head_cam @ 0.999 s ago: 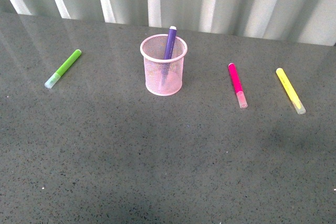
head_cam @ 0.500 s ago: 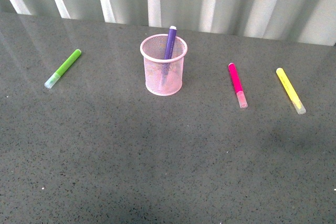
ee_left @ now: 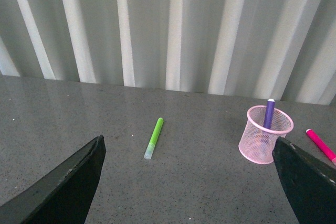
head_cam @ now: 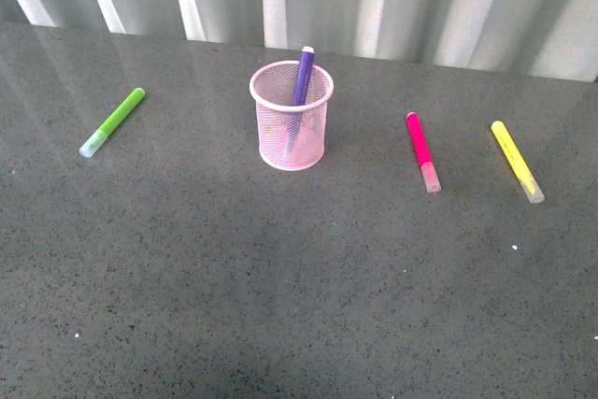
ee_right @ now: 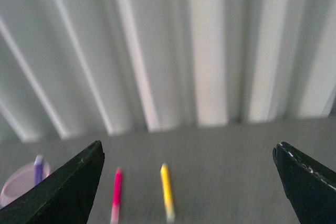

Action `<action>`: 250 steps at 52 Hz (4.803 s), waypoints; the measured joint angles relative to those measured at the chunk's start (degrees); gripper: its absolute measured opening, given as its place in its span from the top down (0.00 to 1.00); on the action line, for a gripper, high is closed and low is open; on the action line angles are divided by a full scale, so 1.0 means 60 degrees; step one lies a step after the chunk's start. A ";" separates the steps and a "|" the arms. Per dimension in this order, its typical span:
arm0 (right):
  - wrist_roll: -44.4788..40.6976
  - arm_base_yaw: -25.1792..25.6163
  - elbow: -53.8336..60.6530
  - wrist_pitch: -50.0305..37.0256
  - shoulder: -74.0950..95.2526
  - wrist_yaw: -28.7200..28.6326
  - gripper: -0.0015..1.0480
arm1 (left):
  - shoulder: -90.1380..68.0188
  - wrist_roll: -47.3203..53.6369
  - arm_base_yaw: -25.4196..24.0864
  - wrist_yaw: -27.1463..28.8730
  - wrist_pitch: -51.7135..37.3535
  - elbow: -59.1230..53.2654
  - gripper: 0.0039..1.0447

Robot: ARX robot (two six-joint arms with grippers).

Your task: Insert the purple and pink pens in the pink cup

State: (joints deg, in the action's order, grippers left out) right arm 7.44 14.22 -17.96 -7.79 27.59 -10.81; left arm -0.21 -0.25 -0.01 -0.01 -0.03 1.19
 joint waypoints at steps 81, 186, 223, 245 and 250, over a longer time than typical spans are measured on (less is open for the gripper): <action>-0.0007 -0.3912 -1.2021 0.3421 1.8276 0.1115 0.07 | 0.0004 0.0004 0.0004 0.0004 0.0000 0.0000 0.06; 0.0339 -0.5610 -0.8597 -0.9653 1.7241 -0.2277 0.89 | 0.0004 0.0004 0.0004 0.0004 0.0000 0.0000 0.06; 0.0594 -0.6105 -0.9103 -0.9559 1.8312 -0.2208 0.89 | 0.0004 0.0004 0.0004 0.0004 0.0000 0.0000 0.06; 0.0590 -0.6120 -0.9176 -0.9420 1.8312 -0.2109 0.23 | 0.0004 0.0004 0.0004 0.0004 0.0000 0.0000 0.06; 0.0590 -0.6120 -0.9176 -0.9402 1.8312 -0.2102 0.09 | 0.0004 0.0004 0.0004 0.0004 0.0000 0.0000 0.06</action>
State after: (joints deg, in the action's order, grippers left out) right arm 10.98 -22.50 -73.01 -64.20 137.47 -23.42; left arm -0.19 -0.23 0.01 0.01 -0.03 1.19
